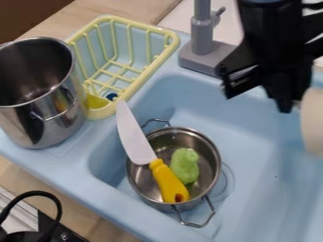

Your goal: Put a white spatula to the right side of the sink

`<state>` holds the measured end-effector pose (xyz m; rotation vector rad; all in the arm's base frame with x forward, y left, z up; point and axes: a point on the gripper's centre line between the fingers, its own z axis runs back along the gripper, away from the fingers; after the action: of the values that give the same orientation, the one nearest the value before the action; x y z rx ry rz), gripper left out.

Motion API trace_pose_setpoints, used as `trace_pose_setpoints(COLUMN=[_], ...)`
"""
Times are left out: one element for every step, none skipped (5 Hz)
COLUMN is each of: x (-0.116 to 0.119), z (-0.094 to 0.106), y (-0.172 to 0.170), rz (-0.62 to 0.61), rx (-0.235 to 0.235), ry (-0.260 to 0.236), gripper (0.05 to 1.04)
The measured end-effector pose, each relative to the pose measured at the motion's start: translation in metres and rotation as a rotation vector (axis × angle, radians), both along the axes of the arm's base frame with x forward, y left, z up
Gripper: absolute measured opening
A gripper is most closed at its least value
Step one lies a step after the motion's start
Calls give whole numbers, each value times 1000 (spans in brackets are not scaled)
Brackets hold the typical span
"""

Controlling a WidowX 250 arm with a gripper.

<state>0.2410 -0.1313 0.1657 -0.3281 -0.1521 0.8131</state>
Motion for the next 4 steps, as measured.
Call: trace_pose_setpoints(x=[5, 16, 33, 43], z=[-4, -14, -18, -27], y=[-3, 1, 8, 15], rz=[-88, -121, -108, -125], rx=[9, 35, 38, 51], ry=[-27, -41, -97, -146], gripper=[57, 57, 57, 57])
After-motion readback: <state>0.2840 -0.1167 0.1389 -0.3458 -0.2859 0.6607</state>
